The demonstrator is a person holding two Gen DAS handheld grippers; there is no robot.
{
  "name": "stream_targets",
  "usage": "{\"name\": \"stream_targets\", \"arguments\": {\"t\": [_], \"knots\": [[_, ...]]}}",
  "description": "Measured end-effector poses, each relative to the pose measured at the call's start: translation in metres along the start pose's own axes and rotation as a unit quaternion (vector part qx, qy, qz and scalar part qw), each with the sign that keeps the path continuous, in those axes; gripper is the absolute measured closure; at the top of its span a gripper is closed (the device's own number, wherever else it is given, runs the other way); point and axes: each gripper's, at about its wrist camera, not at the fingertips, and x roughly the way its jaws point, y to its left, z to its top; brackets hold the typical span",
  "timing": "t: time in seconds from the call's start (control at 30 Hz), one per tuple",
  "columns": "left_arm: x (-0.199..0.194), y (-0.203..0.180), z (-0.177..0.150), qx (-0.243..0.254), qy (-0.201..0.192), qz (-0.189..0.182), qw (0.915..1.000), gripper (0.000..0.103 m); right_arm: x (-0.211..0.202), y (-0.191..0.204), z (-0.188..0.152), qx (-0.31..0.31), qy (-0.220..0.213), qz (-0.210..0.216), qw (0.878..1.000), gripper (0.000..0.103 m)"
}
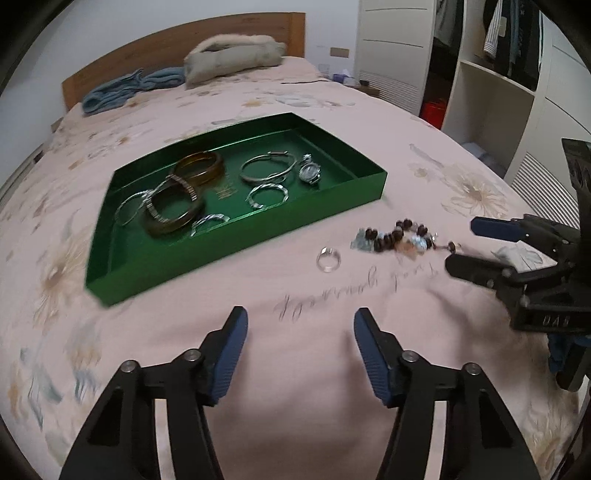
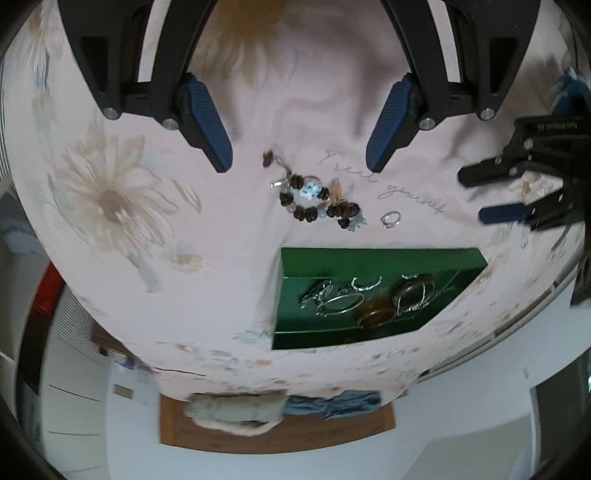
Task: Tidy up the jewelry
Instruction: 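Grasp the small silver ring with the left gripper while the right grasps the beaded bracelet, then carry the ring and beaded bracelet into the green tray and open both grippers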
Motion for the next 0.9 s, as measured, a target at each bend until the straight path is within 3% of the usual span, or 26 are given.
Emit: {"name": "stream_targets", "arguments": {"t": [0.23, 0.43, 0.5, 0.57, 0.63, 0.7, 0.9], "knots": [[0.033, -0.001, 0.02, 0.016, 0.008, -0.016, 0.9997, 0.056, 0.034, -0.001, 0.016, -0.038, 0.019, 0.028, 0.999, 0.032], [0.042, -0.004, 0.022, 0.028, 0.008, -0.02, 0.9994, 0.058, 0.059, -0.003, 0.021, -0.058, 0.04, 0.037, 0.997, 0.045], [0.045, -0.007, 0.024, 0.032, 0.009, -0.021, 0.9992, 0.061, 0.064, -0.002, 0.022, -0.07, 0.042, 0.038, 0.996, 0.057], [0.048, -0.01, 0.026, 0.036, 0.01, -0.025, 0.999, 0.064, 0.066, -0.001, 0.022, -0.081, 0.048, 0.031, 0.995, 0.084], [0.051, -0.013, 0.029, 0.039, 0.012, -0.03, 0.9987, 0.071, 0.063, -0.004, 0.02, -0.082, 0.047, 0.031, 0.995, 0.086], [0.057, -0.017, 0.03, 0.041, 0.021, -0.038, 0.9982, 0.085, 0.059, -0.008, 0.017, -0.078, 0.044, 0.034, 0.995, 0.086], [0.059, -0.023, 0.027, 0.032, 0.024, -0.043, 0.9983, 0.085, 0.035, -0.024, 0.007, -0.042, 0.023, 0.035, 0.998, 0.086]]}}
